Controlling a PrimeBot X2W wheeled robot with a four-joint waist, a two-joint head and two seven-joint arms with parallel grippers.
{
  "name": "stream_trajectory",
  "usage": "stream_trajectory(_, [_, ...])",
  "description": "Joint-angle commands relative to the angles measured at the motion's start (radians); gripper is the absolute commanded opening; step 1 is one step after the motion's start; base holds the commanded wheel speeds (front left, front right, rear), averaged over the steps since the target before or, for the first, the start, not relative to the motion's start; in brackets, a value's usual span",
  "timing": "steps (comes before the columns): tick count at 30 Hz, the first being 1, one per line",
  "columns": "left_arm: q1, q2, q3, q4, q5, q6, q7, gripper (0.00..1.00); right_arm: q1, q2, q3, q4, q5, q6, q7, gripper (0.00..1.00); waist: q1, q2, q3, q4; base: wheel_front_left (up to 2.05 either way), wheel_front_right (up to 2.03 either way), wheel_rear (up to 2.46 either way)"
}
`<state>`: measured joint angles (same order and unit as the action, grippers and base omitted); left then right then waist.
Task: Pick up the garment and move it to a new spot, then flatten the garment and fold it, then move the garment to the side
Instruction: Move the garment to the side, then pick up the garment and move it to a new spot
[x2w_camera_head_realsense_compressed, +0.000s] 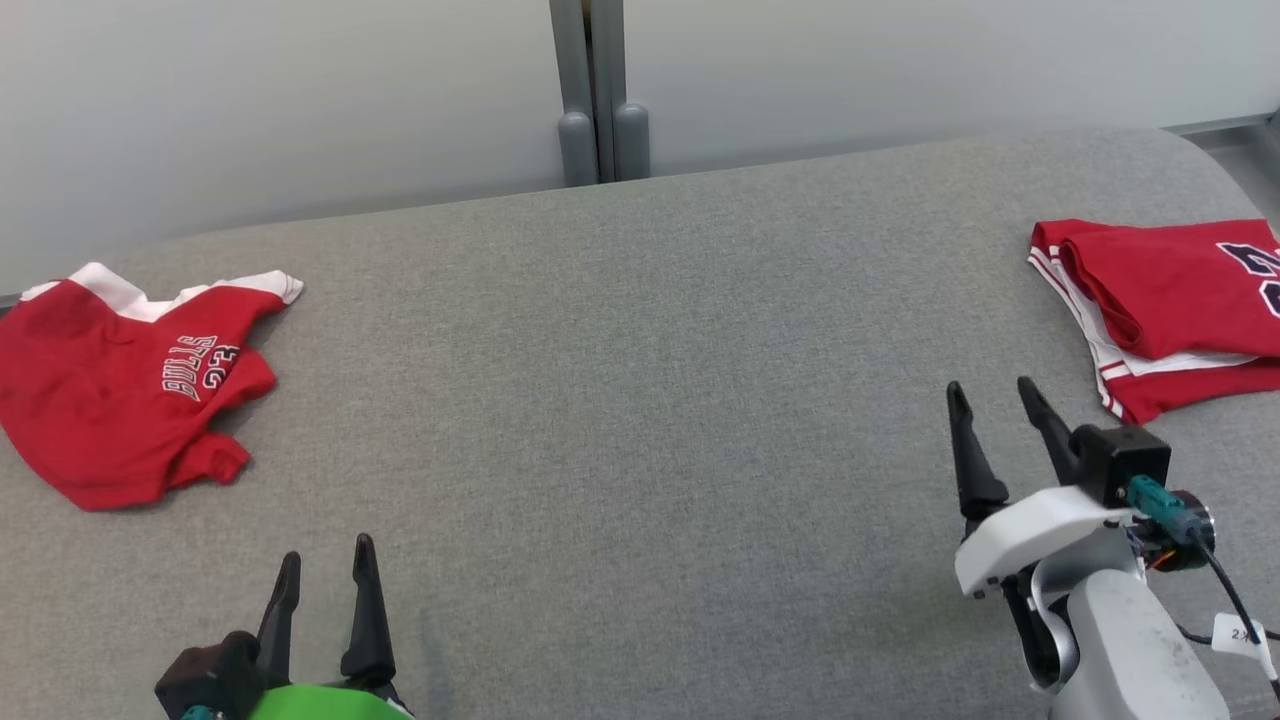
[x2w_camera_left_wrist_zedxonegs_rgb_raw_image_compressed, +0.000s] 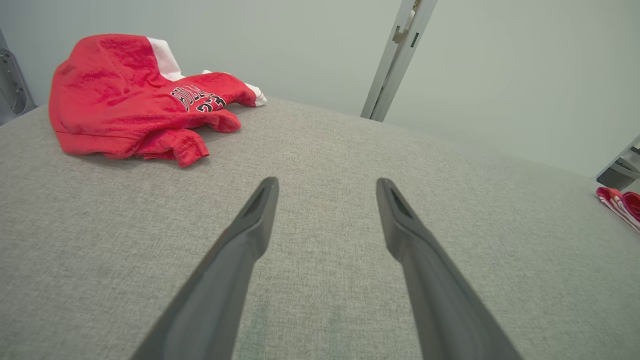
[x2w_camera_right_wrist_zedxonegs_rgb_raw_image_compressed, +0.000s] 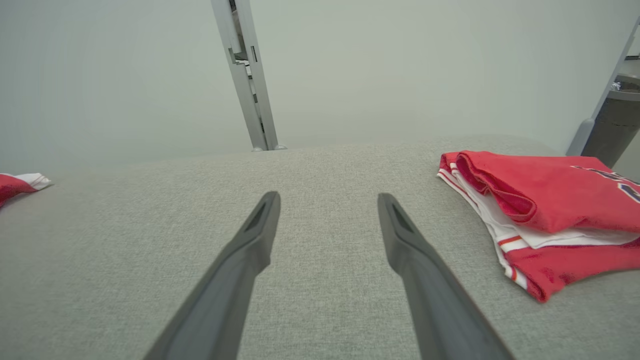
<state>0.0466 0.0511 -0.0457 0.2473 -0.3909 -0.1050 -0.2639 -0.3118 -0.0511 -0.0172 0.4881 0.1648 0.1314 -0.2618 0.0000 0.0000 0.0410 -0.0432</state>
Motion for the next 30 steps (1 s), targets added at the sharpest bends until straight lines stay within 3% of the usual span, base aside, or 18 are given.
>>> stream_trajectory(1, [0.021, 0.0, -0.002, -0.005, -0.012, 0.009, 0.0, 1.0, 0.028, -0.001, 0.01, -0.019, 0.013, -0.001, -0.004, 1.0, 0.0, 0.0, -0.02, 0.017, 0.0, 0.0, 0.0])
stream_trajectory(14, [0.098, 0.0, -0.053, -0.052, -0.056, 0.053, 0.0, 1.0, 0.206, -0.002, 0.069, -0.136, 0.066, -0.002, -0.004, 1.0, 0.0, 0.0, -0.046, 0.02, 0.0, 0.0, 0.0])
stream_trajectory(30, [0.099, 0.0, -0.067, -0.044, -0.045, 0.045, 0.0, 1.0, 0.229, -0.001, 0.075, -0.145, 0.05, -0.002, -0.004, 1.0, 0.0, 0.0, -0.061, 0.024, 0.0, 0.0, 0.0])
